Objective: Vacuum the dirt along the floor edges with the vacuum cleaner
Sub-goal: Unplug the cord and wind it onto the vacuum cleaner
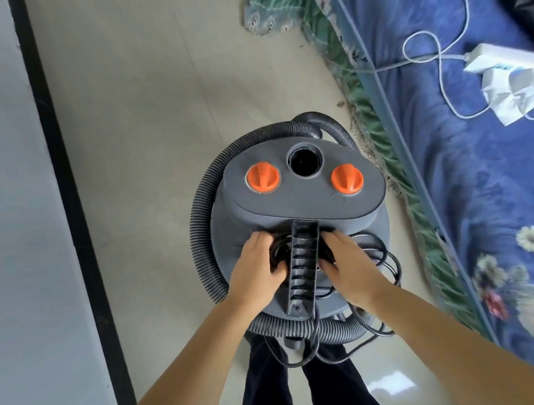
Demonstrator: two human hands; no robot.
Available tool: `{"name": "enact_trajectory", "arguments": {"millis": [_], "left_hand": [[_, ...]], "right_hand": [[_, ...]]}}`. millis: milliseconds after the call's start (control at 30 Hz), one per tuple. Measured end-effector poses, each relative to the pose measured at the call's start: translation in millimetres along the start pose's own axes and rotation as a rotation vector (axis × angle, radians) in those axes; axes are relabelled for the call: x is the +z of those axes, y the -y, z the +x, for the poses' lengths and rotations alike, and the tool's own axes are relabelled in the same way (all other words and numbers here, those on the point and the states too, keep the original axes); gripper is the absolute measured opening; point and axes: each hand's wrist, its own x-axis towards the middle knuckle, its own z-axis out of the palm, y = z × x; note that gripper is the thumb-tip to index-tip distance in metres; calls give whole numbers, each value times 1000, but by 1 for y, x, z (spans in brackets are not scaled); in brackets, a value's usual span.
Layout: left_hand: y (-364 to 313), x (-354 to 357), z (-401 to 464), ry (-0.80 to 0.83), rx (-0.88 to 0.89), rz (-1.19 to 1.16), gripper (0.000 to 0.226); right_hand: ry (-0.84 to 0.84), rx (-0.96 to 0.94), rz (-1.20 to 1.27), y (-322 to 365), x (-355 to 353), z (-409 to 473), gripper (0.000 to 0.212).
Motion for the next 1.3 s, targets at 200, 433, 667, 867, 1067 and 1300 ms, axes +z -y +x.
{"name": "enact_trajectory", "arguments": {"millis": [200,433,667,867,1067,1300], "left_hand": [[0,-11,-7,-128,-142,-245,32],[24,-65,4,-76,-244,-150,15],[-36,-13,-25,-239,162,363,74],[-50,29,16,-300,-19,365,82],[-33,0,81,-368,85,196,63],[-20,-73,187,-470,33,191,62]], "right_hand": [[-85,-107,-77,-3,-8,-2,40],[-210,-61,-292,-25,-17,0,75],[-250,-104,-411,-24,-21,31,64],[-207,-161,-424,-14,-42,69,60],[-169,-182,-371,17,-76,137,60],[-149,-225,-378,76,-128,252,62]]}}
